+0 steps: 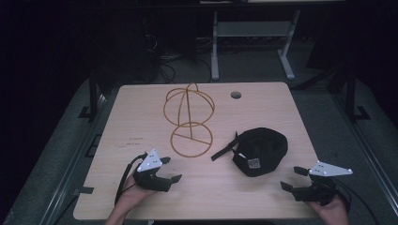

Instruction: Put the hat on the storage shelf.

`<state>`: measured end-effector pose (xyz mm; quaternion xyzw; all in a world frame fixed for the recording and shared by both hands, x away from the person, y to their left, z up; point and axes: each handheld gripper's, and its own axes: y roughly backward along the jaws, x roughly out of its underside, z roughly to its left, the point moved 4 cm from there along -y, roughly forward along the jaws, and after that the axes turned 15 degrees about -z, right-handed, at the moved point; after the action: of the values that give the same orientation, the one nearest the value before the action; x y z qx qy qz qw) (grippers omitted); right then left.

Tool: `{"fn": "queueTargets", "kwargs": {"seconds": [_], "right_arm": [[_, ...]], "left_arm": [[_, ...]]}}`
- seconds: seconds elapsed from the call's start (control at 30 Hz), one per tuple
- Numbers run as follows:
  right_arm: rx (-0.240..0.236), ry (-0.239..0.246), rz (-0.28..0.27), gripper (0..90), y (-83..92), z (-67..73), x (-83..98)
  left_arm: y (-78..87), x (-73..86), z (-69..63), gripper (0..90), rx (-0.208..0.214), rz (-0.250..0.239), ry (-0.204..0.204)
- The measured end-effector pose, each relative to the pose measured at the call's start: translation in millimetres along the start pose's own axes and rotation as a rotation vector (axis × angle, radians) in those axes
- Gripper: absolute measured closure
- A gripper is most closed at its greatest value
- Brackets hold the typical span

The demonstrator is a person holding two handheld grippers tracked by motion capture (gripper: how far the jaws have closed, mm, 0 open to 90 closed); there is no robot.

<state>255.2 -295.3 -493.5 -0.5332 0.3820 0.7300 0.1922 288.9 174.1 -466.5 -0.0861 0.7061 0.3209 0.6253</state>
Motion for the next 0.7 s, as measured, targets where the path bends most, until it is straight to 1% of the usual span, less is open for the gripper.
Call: {"fn": "queueTargets", "kwargs": {"seconds": [0.1,0.2,0.4,0.47,0.53,0.7], "right_arm": [[-0.004,0.001,-0.001,14.5,-1.0,0.6,0.0],[-0.009,0.003,-0.001,14.5,-1.5,2.5,-0.5],[-0.019,0.009,-0.003,14.5,-3.0,5.5,-1.9],[-0.021,0.014,0.006,14.5,-3.5,6.6,-2.1],[-0.025,0.013,0.002,14.5,-3.8,8.0,-2.9],[-0.023,0.011,-0.006,14.5,-3.4,8.3,-3.6]], "left_arm": [[-1.6,-1.5,-2.4,21.9,0.011,0.000,0.004],[-2.9,-3.0,-4.7,21.9,0.020,0.002,-0.005],[-5.9,-8.5,-9.7,23.2,0.043,0.008,0.004],[-6.9,-11.1,-12.8,22.9,0.046,0.004,-0.008],[-9.0,-13.5,-15.9,22.4,0.053,0.003,-0.005],[-14.8,-18.8,-21.0,21.4,0.070,0.007,-0.017]]}}
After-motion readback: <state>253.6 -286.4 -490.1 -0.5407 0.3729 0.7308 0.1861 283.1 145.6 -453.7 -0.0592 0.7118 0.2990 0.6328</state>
